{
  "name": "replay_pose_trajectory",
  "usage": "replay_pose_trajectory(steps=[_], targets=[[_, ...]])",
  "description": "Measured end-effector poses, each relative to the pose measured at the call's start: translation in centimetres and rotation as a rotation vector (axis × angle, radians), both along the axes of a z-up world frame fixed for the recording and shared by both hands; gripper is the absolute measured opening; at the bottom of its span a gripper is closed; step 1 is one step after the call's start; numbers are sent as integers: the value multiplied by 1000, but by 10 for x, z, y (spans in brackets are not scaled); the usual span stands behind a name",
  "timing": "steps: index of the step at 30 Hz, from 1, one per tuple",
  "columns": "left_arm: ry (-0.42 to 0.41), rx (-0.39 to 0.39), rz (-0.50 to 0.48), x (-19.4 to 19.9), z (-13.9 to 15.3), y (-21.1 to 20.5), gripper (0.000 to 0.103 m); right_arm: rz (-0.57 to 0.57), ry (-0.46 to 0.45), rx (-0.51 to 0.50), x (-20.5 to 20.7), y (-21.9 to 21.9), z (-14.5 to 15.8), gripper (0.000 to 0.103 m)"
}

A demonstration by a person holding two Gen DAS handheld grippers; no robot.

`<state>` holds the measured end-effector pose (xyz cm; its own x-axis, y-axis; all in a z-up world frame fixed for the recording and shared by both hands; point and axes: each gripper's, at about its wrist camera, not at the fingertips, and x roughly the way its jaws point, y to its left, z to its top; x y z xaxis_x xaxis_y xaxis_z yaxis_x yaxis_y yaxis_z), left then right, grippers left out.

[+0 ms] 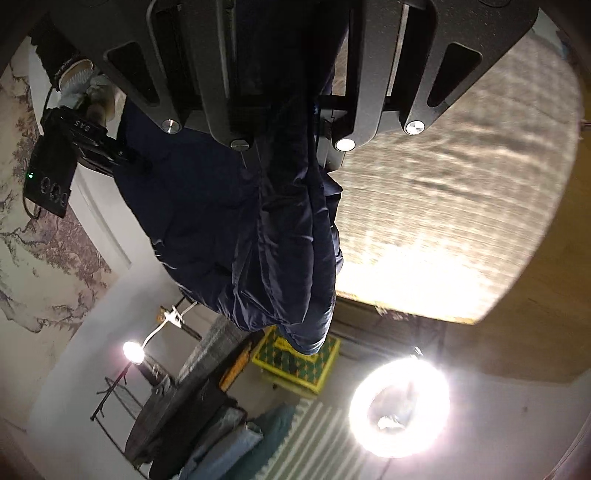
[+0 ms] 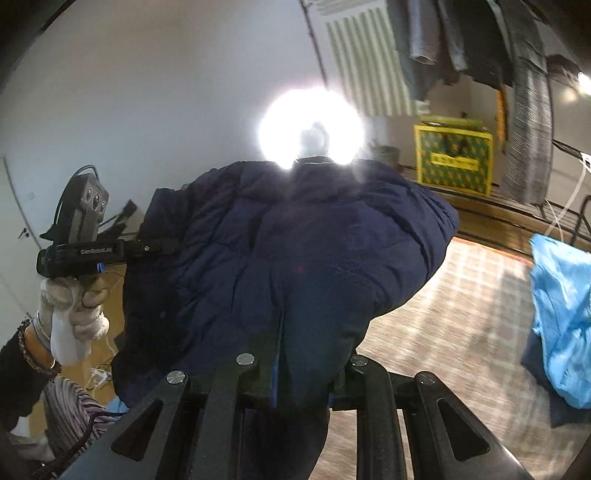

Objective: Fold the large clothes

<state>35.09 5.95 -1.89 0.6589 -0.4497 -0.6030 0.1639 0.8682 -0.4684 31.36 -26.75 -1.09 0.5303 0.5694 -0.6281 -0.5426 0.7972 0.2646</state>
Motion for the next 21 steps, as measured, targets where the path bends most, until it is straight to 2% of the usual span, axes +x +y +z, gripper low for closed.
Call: replay_pose_trajectory(steps=[14,21], targets=[[-94,25,190,-111,64,141,12,199,-106,65,-55,136,71,16],[-123,41,315,-165,77,217,12,308,-125,95,-74,218,88,16]])
